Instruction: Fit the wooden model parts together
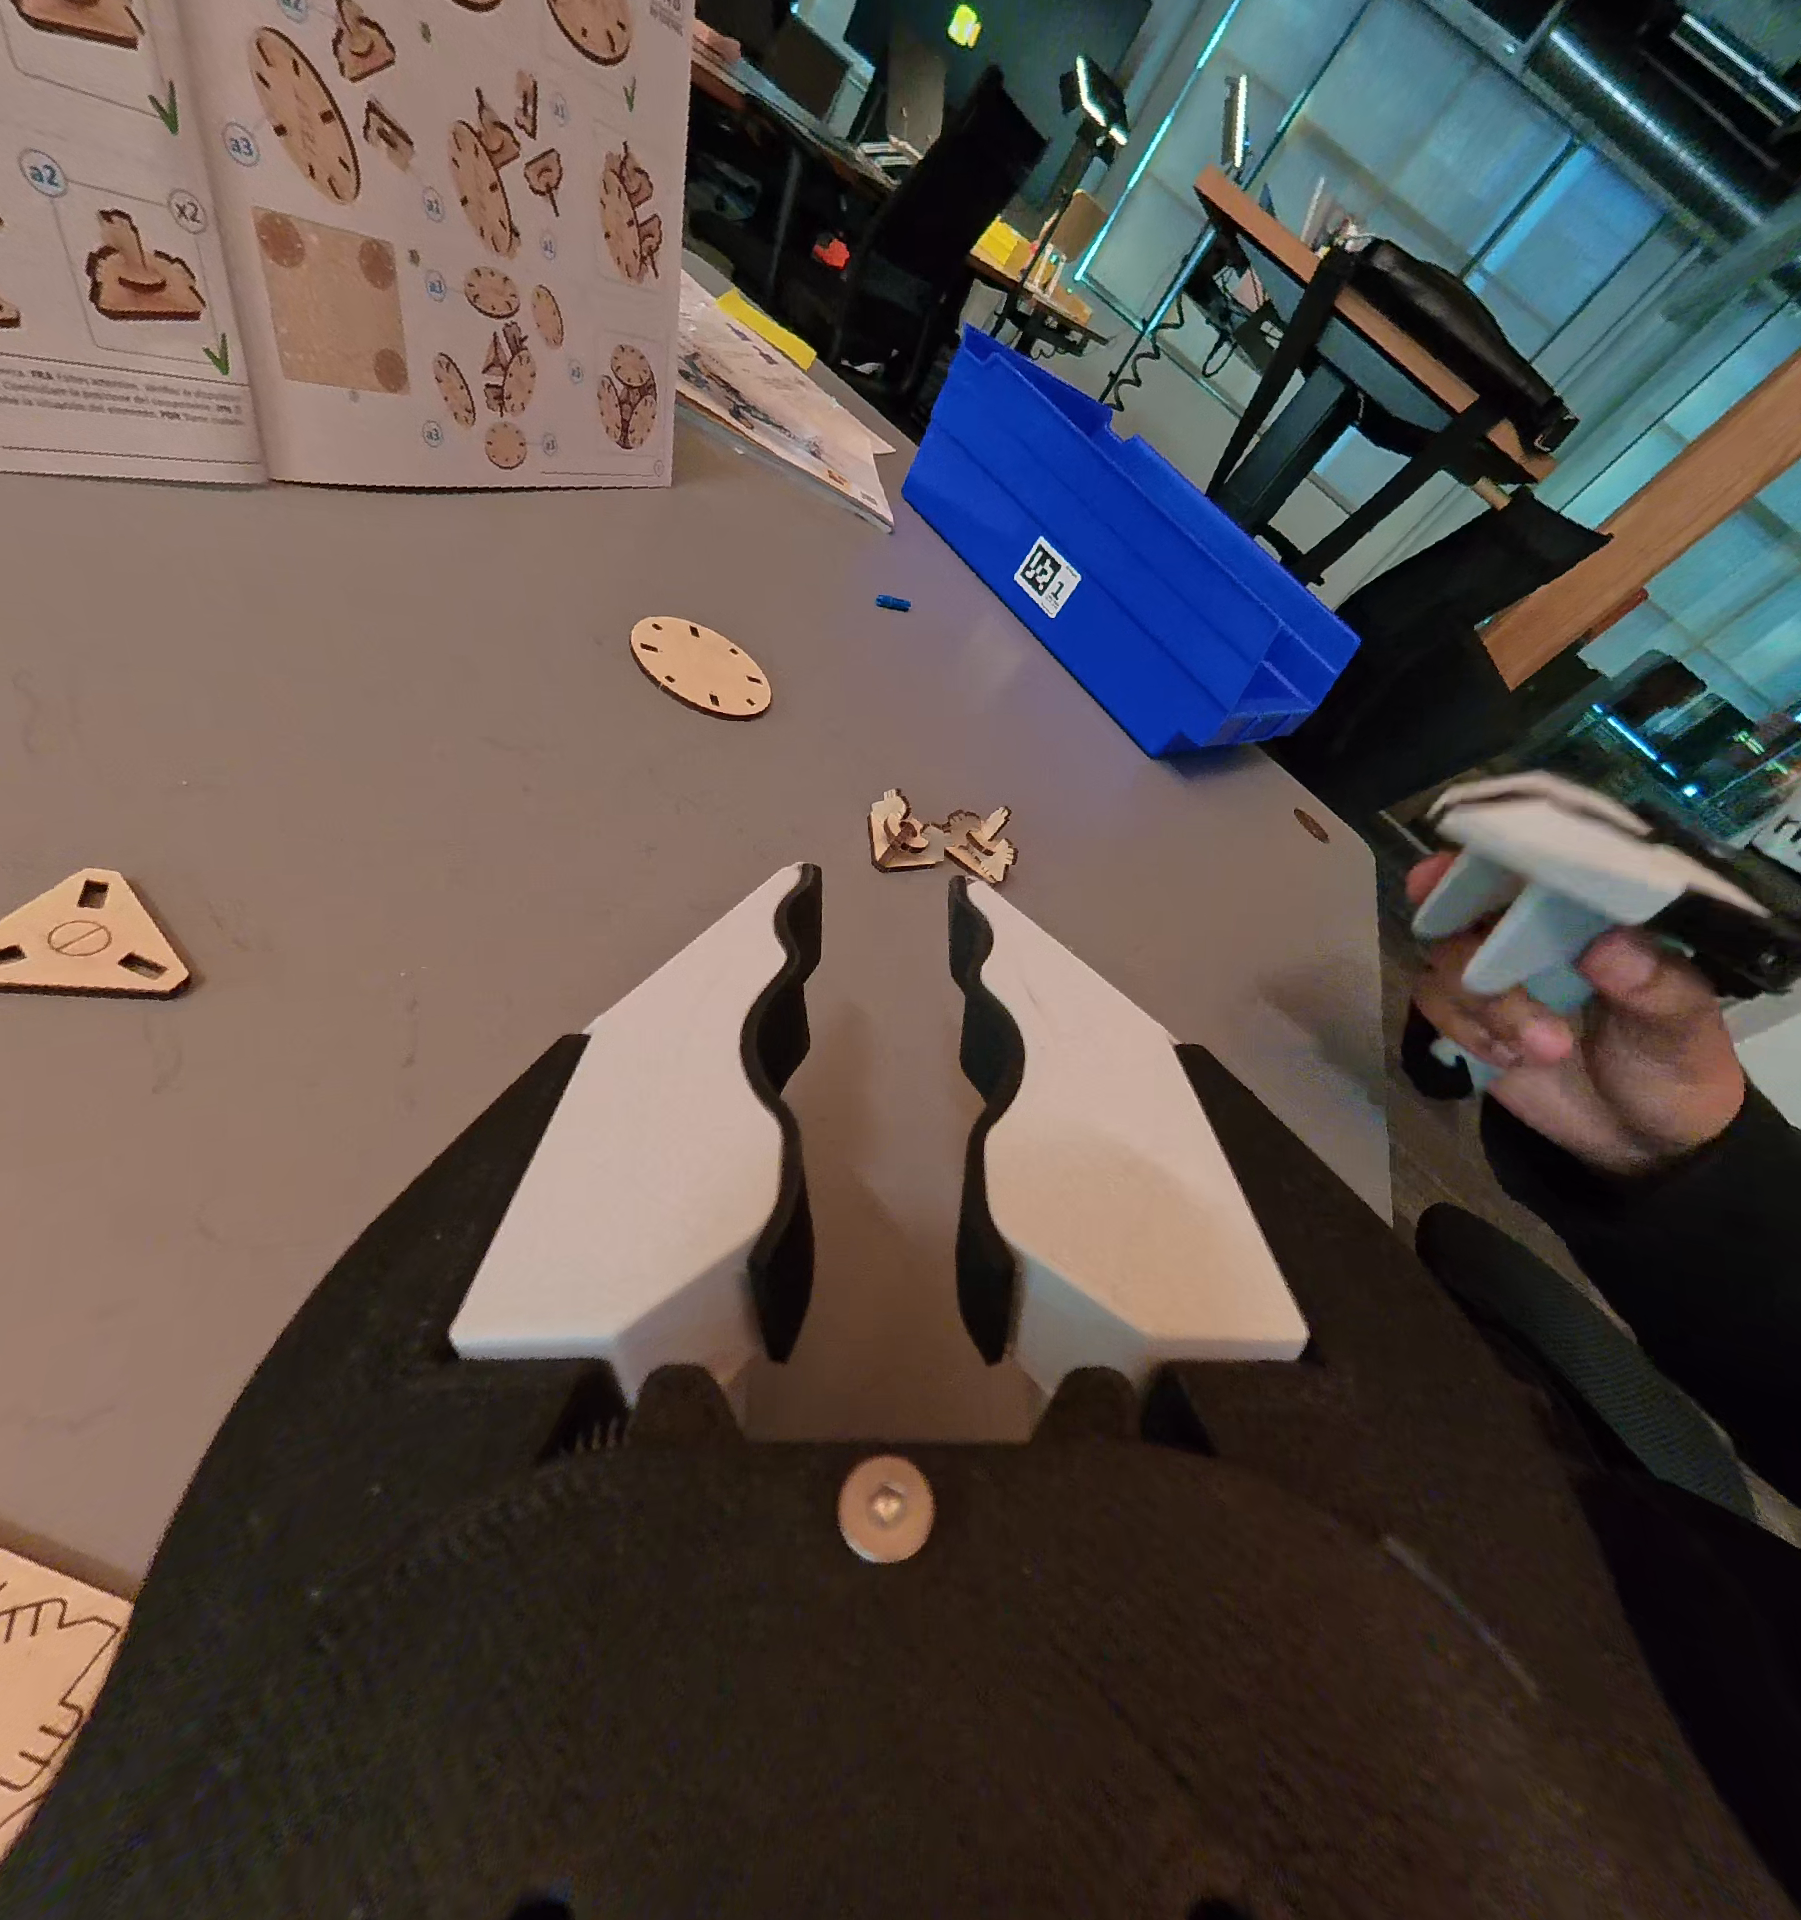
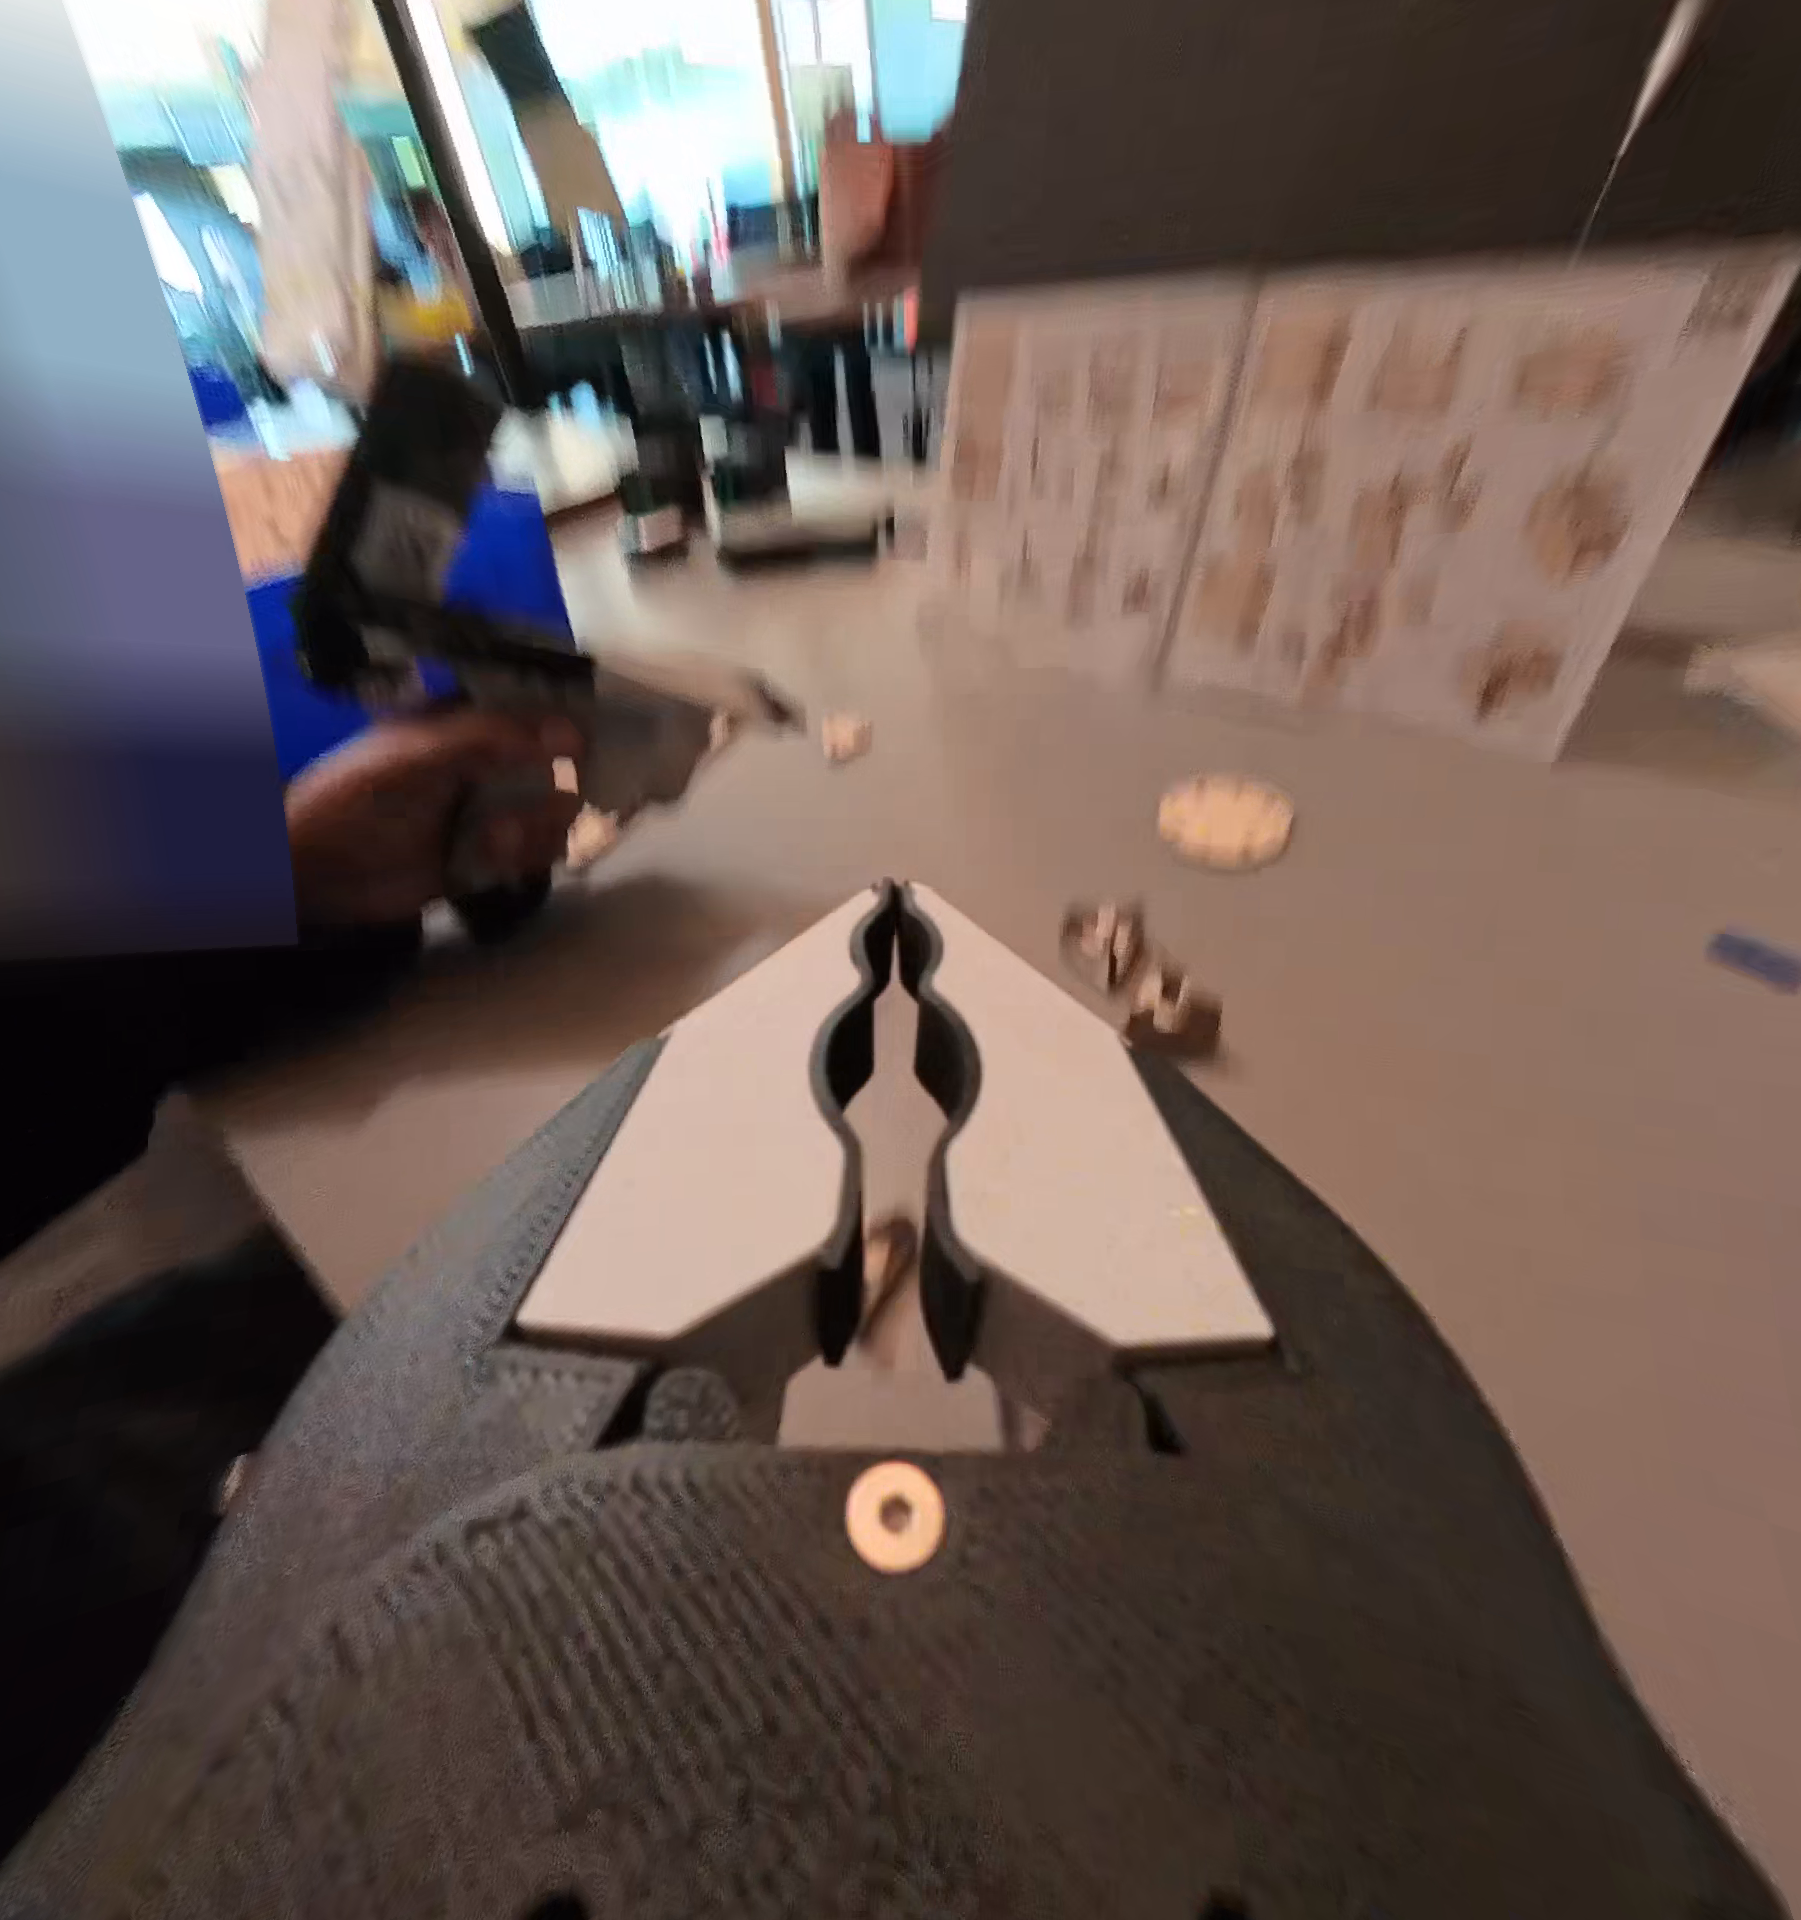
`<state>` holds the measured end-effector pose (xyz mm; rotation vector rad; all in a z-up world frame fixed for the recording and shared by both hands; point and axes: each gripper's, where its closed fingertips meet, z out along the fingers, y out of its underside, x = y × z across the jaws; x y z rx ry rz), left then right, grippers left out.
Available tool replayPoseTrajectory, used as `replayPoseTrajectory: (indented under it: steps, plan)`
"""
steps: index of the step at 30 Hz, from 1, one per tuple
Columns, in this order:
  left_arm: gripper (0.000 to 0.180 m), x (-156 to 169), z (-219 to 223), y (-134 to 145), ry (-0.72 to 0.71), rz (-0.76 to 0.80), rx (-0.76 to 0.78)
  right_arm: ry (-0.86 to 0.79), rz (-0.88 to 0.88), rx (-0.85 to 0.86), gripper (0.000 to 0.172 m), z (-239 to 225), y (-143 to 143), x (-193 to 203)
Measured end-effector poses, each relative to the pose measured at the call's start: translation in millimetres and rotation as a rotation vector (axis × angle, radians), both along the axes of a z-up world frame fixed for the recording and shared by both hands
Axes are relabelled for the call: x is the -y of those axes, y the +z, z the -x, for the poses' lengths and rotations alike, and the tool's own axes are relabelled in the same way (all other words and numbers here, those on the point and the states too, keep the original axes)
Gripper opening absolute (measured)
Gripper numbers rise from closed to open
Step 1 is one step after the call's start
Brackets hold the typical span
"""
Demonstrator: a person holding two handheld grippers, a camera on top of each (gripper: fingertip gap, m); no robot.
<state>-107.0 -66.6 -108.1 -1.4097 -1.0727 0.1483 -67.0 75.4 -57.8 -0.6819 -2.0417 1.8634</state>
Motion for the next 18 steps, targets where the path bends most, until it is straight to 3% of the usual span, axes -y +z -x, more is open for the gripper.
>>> replayPoseTrajectory:
  steps: [2, 6, 18]
  plan:
    - [0.023, -0.1, 0.1, -0.8, 0.000, 0.006, 0.001, 0.033, 0.100, -0.091, 0.000, 2.5, 20.6, 11.7]
    - [0.023, 2.2, 0.9, -1.0, 0.009, 0.004, 0.002, 0.168, 0.222, -0.100, 0.000, -1.3, 28.3, 51.8]
    - [0.023, -0.9, -0.2, 1.3, -0.006, -0.010, 0.001, 0.260, 0.198, -0.125, 0.000, -6.9, 29.1, 98.6]
